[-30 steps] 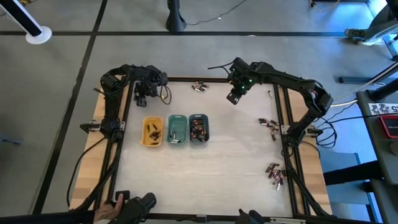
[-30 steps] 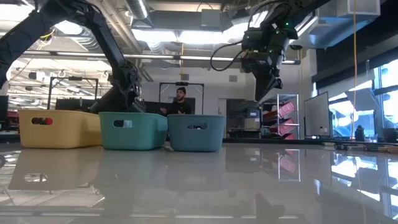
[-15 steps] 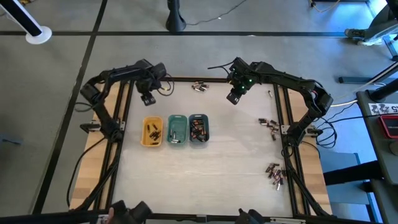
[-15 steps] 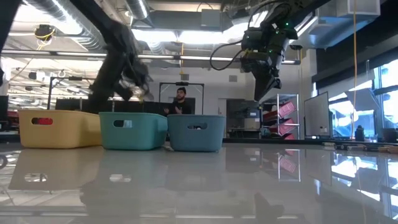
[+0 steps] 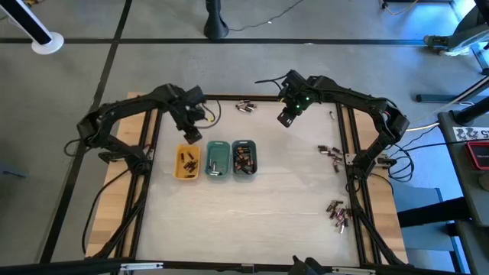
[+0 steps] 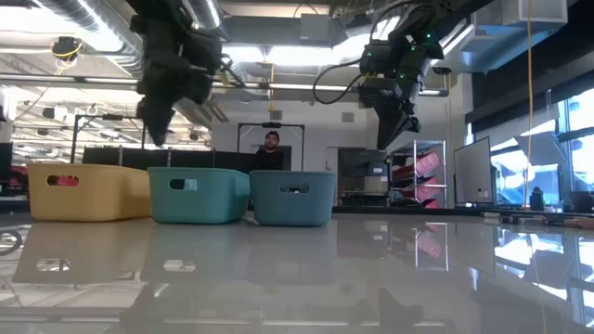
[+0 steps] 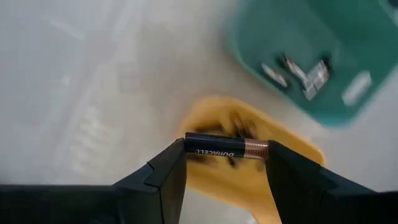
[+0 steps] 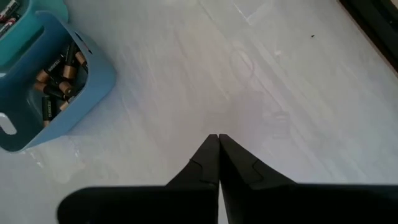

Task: Sort batteries
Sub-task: Put the small black battery into the yellow bin

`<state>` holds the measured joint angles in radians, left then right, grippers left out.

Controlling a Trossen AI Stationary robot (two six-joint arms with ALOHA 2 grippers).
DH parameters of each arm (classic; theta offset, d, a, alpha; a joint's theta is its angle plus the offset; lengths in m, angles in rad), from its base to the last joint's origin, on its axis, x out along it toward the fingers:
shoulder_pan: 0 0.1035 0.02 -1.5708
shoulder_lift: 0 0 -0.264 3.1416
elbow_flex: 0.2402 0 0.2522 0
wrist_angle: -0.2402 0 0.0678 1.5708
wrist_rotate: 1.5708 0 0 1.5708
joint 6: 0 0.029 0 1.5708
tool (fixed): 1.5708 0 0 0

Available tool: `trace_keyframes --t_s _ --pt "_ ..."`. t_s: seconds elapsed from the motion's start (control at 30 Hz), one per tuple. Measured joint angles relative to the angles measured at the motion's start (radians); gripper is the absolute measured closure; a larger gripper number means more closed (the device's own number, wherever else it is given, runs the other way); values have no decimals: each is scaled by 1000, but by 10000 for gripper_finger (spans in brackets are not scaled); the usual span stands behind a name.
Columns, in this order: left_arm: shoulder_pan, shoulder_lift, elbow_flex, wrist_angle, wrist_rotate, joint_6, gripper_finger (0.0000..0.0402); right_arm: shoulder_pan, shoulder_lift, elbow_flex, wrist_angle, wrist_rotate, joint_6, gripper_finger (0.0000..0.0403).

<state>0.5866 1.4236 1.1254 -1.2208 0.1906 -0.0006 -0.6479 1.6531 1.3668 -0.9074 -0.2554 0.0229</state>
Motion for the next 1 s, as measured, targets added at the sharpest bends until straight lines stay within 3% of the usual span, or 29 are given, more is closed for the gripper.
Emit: trace_keyframes --t_s 0.23,0.5,0.7,1.0 --pt "-155 -12 -132 1 47 -50 222 0 0 0 0 0 10 400" --pt "-284 -12 -211 122 45 -83 220 0 0 0 20 0 10 400" --pt "-320 -11 -236 157 39 -179 192 0 0 0 23 0 23 400" --pt "-320 -11 -236 166 24 -183 179 0 0 0 26 0 24 400"
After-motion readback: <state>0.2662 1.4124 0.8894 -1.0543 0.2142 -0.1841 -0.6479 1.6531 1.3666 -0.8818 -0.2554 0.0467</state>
